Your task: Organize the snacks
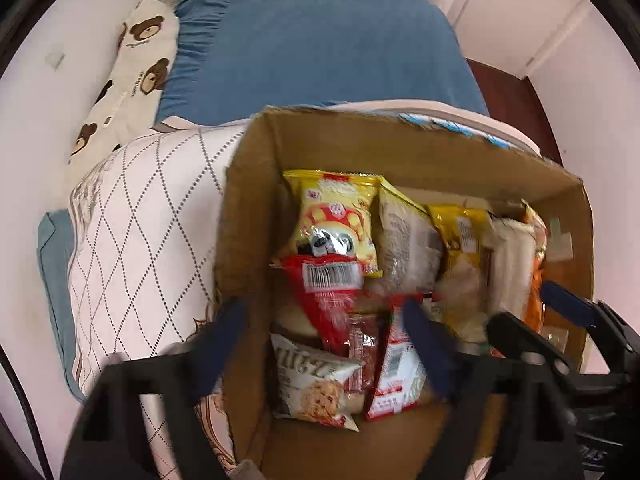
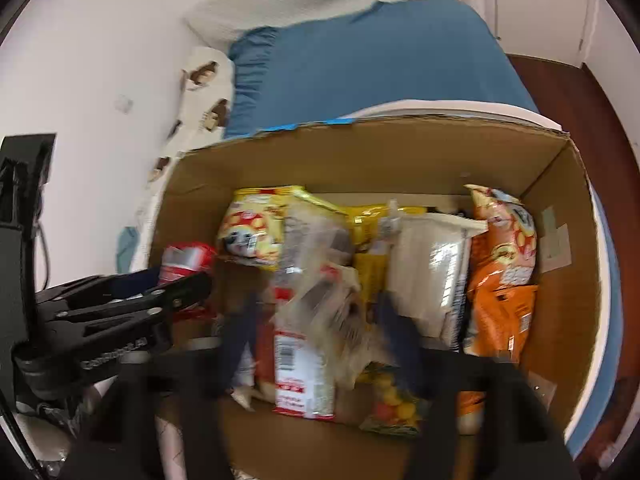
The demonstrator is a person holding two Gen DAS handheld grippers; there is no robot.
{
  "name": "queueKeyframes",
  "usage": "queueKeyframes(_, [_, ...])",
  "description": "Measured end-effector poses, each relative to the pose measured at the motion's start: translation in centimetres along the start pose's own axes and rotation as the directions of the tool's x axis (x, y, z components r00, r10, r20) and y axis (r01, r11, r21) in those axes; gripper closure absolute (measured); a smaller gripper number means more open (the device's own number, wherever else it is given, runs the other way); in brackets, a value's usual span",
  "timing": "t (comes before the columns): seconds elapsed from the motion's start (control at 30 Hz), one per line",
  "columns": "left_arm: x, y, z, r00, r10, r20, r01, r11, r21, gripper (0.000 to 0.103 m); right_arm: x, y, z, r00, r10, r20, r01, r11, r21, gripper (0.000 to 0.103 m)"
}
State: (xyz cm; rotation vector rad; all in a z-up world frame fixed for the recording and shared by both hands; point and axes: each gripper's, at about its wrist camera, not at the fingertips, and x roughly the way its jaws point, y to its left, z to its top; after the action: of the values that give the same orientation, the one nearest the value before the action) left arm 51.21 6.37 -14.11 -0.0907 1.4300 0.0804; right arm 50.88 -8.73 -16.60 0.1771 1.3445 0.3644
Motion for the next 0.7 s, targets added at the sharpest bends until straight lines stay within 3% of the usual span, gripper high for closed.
queueKeyframes(0.3, [0.2,0.1,-0.6,1.0,-0.004,0.004,0.004,1.0,-0.015,0.016,-1.0,-1.2,0.1,0.984,-0.176,-0.004,0.176,0.984,-0.036,0.007])
queueKeyframes(0.57, [-0.4,-1.3,-2.8,0.998,0.045,0.039,-0.045,0.999,0.011,0.016,-1.5,-2.9,-1.9,0.974,-0.228,-0.006,0.228,0.974,-0.016,0.006])
queueKeyframes(0.7, [-1.2,-1.8,-4.0,0.997,0.034,0.067,-0.035,0.999,0.011,0.016,-2.3,-3.2,-3.5,0.964,-0.265,0.011,0.266,0.964,-0.024,0.005])
